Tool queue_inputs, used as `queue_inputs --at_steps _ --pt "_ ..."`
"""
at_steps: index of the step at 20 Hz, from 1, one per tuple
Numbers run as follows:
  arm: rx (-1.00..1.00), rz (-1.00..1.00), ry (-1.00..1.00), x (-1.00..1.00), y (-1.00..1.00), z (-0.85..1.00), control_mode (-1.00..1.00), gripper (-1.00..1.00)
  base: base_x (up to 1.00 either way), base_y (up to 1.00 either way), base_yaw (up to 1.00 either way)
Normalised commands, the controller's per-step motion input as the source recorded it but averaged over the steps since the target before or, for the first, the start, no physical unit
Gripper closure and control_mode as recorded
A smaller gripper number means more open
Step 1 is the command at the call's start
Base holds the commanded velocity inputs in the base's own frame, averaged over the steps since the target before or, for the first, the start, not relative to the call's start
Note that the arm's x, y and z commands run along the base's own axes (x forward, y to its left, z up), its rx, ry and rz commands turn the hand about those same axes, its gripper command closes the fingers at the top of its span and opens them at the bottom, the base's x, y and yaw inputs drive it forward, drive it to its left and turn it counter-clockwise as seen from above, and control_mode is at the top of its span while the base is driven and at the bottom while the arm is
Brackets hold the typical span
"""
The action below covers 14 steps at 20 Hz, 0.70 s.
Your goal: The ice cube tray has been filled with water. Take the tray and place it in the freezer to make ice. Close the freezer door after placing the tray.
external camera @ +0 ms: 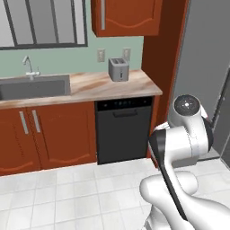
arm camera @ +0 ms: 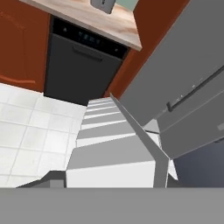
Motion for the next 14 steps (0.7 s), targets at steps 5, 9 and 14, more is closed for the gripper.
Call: queue_inputs --at_steps 5,9,14 --pt "0.00 0.00 0.00 0.00 0.00 0.00 1.00 1.00 0.00 -0.52 0.00" --pt "0.00 0.00 0.00 0.00 0.00 0.00 1.00 1.00 0.00 -0.57 0.00" --pt "0.00 0.00 0.00 0.00 0.00 0.00 1.00 1.00 0.00 -0.60 0.00"
